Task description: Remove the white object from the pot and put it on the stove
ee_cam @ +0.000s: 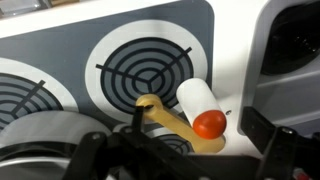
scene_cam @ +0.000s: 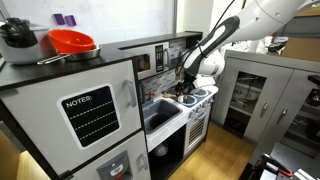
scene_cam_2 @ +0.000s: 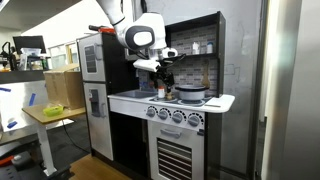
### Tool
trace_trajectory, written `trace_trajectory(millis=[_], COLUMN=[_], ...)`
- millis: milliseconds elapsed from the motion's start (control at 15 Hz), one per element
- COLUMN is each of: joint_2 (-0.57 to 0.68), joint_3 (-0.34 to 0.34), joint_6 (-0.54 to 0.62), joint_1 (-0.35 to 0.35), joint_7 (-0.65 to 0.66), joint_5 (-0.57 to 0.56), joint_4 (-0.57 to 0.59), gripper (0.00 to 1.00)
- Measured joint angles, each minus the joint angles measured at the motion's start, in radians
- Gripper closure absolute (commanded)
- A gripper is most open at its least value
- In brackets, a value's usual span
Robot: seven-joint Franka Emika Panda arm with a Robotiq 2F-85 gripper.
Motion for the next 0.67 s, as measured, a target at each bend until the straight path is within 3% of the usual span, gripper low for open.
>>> trace_trajectory(millis=[667], joint_2=[-0.037], joint_3=[0.084], joint_6=[-0.024], joint_1=[-0.069], joint_7=[-0.169], joint_5=[0.042], joint_4=[0.020], gripper=[0.00])
